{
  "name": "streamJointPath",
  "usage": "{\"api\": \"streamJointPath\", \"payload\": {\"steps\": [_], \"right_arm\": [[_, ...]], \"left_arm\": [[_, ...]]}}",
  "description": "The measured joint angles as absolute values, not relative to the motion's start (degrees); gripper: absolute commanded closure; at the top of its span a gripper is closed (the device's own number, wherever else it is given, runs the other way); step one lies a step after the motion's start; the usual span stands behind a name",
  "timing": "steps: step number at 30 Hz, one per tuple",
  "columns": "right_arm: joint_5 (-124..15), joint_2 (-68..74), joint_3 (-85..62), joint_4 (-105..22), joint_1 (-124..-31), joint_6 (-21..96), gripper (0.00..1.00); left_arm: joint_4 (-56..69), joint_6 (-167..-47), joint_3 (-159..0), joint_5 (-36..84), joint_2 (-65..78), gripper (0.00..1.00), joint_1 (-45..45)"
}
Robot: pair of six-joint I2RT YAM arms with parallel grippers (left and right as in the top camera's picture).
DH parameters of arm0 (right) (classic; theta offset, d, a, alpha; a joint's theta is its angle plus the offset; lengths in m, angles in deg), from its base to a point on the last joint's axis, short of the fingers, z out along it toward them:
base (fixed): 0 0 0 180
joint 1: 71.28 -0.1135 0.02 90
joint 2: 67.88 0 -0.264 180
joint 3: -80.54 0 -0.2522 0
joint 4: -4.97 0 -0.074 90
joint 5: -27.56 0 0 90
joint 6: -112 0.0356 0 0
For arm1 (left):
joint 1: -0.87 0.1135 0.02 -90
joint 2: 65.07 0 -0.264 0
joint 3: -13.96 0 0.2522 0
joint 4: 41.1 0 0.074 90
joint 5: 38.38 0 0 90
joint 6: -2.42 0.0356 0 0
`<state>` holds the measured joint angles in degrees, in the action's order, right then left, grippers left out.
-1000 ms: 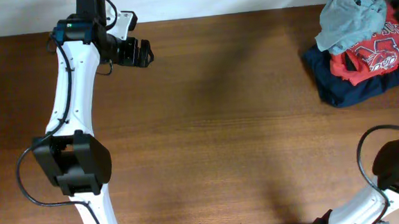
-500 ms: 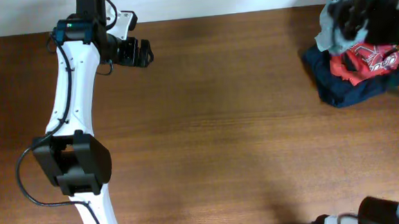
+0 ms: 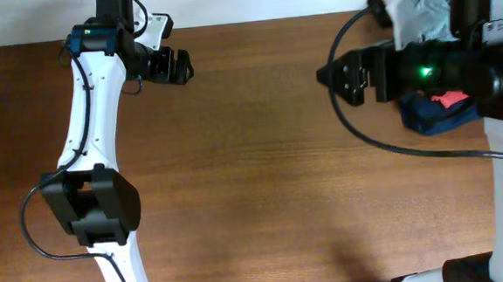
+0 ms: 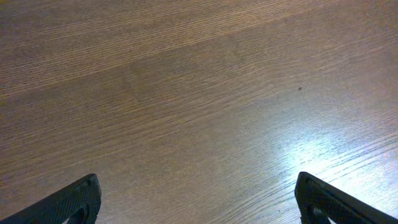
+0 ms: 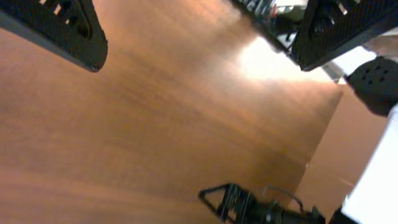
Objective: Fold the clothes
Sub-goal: 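Open the right gripper and withdraw it from the stack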
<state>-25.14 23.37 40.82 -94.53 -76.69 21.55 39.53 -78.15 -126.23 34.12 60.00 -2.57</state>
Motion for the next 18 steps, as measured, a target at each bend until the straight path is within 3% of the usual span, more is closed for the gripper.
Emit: {"api": "streamJointPath", "payload": {"steps": [11,18], "right_arm": [[-32.5,23.2,40.8,-96.7,-77.0,21.4,0.01],[-40.7,16.6,38.8,-89.2,-77.0,11.2,0.01]], "left_arm": [[39.5,-78.2,-126.2,34.1,60.0,0.01,-2.6],[39.5,-78.2,-126.2,34.1,60.0,0.01,-2.6]]}}
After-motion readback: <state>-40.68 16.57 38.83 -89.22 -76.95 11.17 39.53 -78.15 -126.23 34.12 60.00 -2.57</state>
